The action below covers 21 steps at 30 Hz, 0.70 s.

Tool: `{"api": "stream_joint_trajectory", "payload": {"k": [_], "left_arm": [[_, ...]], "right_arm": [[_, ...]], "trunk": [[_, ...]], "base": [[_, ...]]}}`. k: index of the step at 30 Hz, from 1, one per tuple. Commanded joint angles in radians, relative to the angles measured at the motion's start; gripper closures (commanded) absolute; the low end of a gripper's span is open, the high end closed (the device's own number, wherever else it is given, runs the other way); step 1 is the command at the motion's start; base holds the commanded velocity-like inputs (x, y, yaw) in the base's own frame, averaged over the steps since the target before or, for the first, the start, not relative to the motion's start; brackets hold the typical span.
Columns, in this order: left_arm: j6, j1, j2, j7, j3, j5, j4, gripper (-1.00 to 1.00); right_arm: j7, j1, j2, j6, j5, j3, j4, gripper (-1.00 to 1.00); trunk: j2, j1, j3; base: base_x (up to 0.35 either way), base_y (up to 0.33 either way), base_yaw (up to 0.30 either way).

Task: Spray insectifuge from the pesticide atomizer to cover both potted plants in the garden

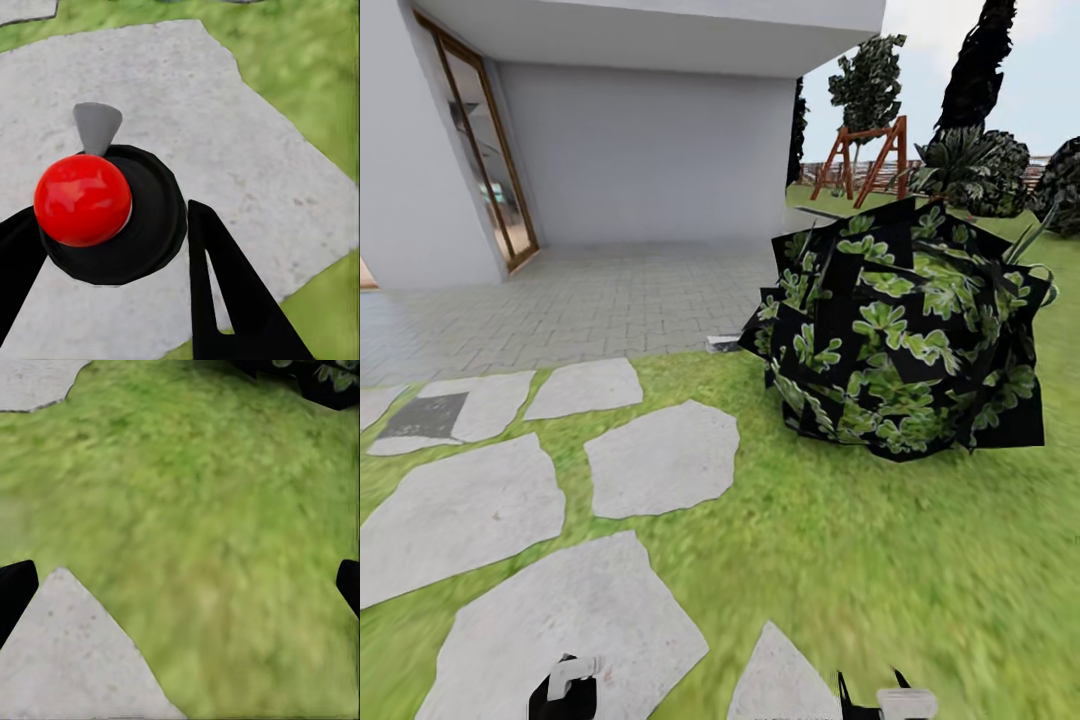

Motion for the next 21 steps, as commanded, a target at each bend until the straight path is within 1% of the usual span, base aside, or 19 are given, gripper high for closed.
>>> {"api": "stream_joint_trajectory", "payload": {"k": [1,11,15,21], "left_arm": [[-0.003,0.000,0.000,-0.001,-0.002,0.009,0.000,1.00],[-0.003,0.000,0.000,-0.001,-0.002,0.010,0.000,1.00],[-0.003,0.000,0.000,-0.001,-0.002,0.010,0.000,1.00],[-0.002,0.000,0.000,-0.001,-0.002,0.010,0.000,1.00]], "right_arm": [[-0.008,-0.001,0.000,-0.001,0.011,0.000,0.001,-1.00],[-0.008,-0.001,0.000,0.000,0.011,0.000,0.002,-1.00],[-0.008,-0.001,0.000,0.000,0.011,0.000,0.002,-1.00],[-0.008,-0.001,0.000,0.000,0.011,0.000,0.002,-1.00]], "trunk": [[0.000,0.000,-0.001],[0.000,0.000,-0.001],[0.000,0.000,-0.001],[0.000,0.000,-0.001]], "base": [[0.000,0.000,-0.267],[-0.014,0.003,-0.268],[-0.233,0.109,-0.269],[-0.295,0.181,-0.269]]}}
